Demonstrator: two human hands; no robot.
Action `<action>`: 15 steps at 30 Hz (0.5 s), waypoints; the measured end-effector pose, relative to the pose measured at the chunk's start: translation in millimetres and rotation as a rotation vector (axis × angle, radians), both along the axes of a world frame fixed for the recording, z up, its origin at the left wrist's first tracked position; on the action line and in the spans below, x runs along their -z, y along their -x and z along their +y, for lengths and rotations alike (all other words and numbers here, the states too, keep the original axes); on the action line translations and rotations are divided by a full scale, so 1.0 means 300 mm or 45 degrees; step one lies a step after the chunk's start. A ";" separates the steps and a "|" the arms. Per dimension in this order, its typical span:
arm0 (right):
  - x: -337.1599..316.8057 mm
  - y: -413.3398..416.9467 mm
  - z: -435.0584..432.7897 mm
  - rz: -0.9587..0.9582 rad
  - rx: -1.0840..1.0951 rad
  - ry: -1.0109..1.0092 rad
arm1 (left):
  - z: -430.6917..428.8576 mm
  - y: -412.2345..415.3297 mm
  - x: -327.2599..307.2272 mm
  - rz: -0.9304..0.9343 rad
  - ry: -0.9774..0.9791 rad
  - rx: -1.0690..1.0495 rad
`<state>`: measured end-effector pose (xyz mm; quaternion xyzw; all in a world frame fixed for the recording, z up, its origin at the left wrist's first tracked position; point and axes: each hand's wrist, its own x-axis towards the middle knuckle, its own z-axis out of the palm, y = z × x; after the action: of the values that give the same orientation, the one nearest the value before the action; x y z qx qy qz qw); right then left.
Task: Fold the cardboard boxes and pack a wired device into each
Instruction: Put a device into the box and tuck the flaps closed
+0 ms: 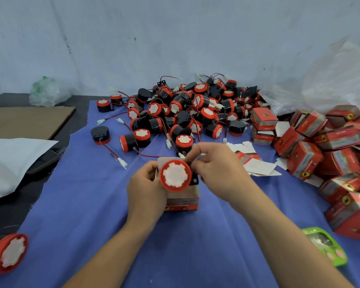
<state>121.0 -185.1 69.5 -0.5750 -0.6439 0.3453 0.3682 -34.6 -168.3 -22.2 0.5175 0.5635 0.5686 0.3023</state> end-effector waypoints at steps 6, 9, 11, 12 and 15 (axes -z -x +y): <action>0.048 -0.032 -0.001 -0.494 0.202 -0.144 | -0.005 -0.007 -0.007 -0.218 0.089 0.237; 0.067 0.018 -0.019 -0.726 0.240 -0.229 | -0.021 -0.026 -0.001 -0.179 0.098 0.306; 0.072 0.042 -0.031 -0.824 0.199 -0.275 | -0.033 -0.036 -0.002 -0.163 0.101 0.313; 0.074 0.047 -0.032 -0.939 0.151 -0.297 | -0.037 -0.037 -0.005 -0.164 0.095 0.314; 0.071 0.045 -0.035 -1.275 0.050 -0.369 | -0.038 -0.032 -0.006 -0.183 0.082 0.362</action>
<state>107.4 -195.6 48.2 -0.6248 -0.7714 -0.0715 0.0974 -24.9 -179.8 -20.3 0.5400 0.4794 0.5373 0.4357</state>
